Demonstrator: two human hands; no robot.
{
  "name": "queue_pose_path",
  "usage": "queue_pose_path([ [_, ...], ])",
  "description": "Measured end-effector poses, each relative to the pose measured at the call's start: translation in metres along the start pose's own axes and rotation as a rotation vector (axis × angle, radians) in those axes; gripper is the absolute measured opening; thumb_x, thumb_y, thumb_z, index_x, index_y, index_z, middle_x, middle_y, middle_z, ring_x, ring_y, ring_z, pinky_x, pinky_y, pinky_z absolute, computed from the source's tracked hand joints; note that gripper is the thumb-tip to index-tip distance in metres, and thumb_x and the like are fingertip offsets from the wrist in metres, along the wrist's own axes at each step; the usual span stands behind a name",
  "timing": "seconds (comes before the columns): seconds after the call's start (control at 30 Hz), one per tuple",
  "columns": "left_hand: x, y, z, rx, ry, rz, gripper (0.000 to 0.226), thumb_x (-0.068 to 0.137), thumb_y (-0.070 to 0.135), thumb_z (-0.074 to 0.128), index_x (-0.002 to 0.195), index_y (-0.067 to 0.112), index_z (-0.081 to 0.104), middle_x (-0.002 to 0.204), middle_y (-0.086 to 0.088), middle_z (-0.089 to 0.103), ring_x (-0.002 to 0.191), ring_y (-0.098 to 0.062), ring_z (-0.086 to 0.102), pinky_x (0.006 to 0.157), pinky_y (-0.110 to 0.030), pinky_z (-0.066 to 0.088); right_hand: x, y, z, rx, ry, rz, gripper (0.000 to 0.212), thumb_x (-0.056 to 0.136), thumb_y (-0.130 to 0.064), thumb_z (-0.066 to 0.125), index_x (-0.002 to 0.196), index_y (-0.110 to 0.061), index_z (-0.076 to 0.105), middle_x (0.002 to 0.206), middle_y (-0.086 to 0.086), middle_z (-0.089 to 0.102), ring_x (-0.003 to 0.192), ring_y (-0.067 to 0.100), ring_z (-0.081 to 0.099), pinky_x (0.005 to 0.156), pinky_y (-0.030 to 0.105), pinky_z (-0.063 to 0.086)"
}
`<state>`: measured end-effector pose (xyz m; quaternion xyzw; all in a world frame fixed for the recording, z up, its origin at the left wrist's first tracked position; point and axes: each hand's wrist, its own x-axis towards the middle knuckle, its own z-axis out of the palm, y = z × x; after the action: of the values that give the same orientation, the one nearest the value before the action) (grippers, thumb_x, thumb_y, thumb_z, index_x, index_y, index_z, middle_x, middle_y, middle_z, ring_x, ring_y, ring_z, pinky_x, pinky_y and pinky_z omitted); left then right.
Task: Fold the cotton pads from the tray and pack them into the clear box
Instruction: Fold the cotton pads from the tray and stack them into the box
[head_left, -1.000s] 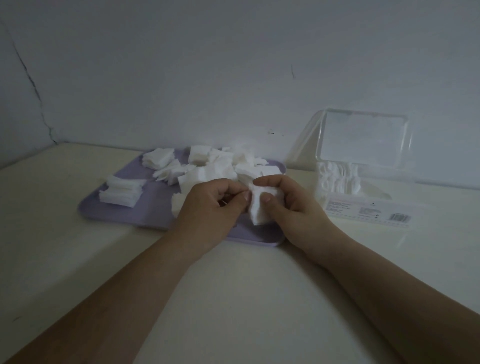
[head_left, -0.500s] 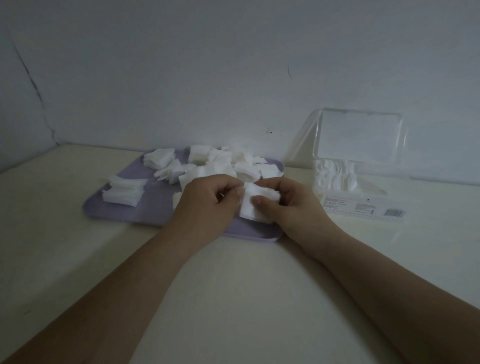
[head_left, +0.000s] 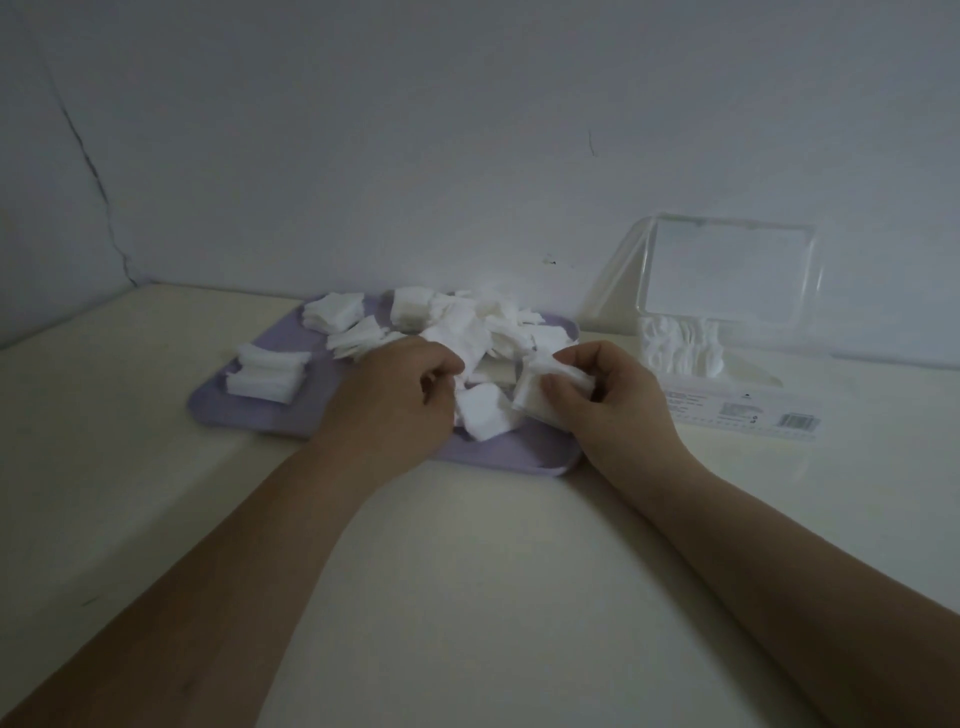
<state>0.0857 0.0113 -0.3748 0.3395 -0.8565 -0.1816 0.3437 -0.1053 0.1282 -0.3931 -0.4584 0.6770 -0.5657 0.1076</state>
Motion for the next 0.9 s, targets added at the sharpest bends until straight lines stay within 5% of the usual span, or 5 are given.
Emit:
queue_pose_path([
  [0.27, -0.004, 0.009, 0.014, 0.305, -0.169, -0.018, 0.052, 0.074, 0.067, 0.058, 0.113, 0.036, 0.072, 0.121, 0.005, 0.055, 0.117, -0.027, 0.046, 0.100, -0.039, 0.042, 0.002, -0.001, 0.002, -0.065, 0.009, -0.025, 0.019, 0.094, -0.011, 0.066, 0.104, -0.027, 0.062, 0.092, -0.018, 0.067, 0.077, -0.014, 0.061, 0.067, 0.003, 0.042],
  [0.37, -0.002, 0.011, 0.018, 0.278, -0.156, -0.019, 0.030, 0.079, 0.057, 0.070, 0.104, 0.040, 0.070, 0.122, 0.009, 0.054, 0.121, -0.025, 0.042, 0.101, -0.041, 0.037, 0.002, -0.002, 0.001, -0.067, 0.003, -0.010, 0.022, 0.094, -0.008, 0.062, 0.109, -0.025, 0.062, 0.093, -0.020, 0.066, 0.076, -0.018, 0.059, 0.067, 0.001, 0.042],
  [0.5, -0.001, 0.016, 0.012, -0.012, 0.058, -0.018, 0.015, 0.074, 0.039, 0.074, 0.071, 0.032, 0.061, 0.092, 0.011, 0.067, 0.098, -0.018, 0.059, 0.086, -0.036, 0.048, 0.003, 0.000, 0.001, -0.036, 0.013, 0.029, 0.025, 0.094, -0.012, 0.063, 0.117, -0.023, 0.065, 0.098, -0.013, 0.071, 0.086, 0.000, 0.066, 0.074, 0.014, 0.047],
  [0.63, -0.001, 0.025, 0.003, -0.505, -0.077, -0.027, 0.010, 0.088, 0.014, 0.079, 0.086, 0.022, 0.073, 0.074, 0.015, 0.069, 0.065, 0.000, 0.059, 0.064, -0.017, 0.045, 0.003, 0.001, 0.000, 0.060, -0.008, 0.068, 0.018, 0.094, -0.013, 0.068, 0.111, -0.020, 0.069, 0.097, -0.005, 0.078, 0.091, 0.012, 0.074, 0.081, 0.029, 0.058],
  [0.9, -0.005, 0.020, 0.014, -0.527, -0.170, -0.023, 0.006, 0.092, 0.011, 0.075, 0.097, 0.014, 0.077, 0.072, 0.009, 0.070, 0.060, 0.003, 0.052, 0.062, -0.010, 0.042, 0.003, 0.003, -0.002, 0.282, -0.138, 0.116, 0.036, 0.085, 0.013, 0.068, 0.111, -0.009, 0.080, 0.103, 0.007, 0.081, 0.102, 0.025, 0.077, 0.098, 0.048, 0.059],
])
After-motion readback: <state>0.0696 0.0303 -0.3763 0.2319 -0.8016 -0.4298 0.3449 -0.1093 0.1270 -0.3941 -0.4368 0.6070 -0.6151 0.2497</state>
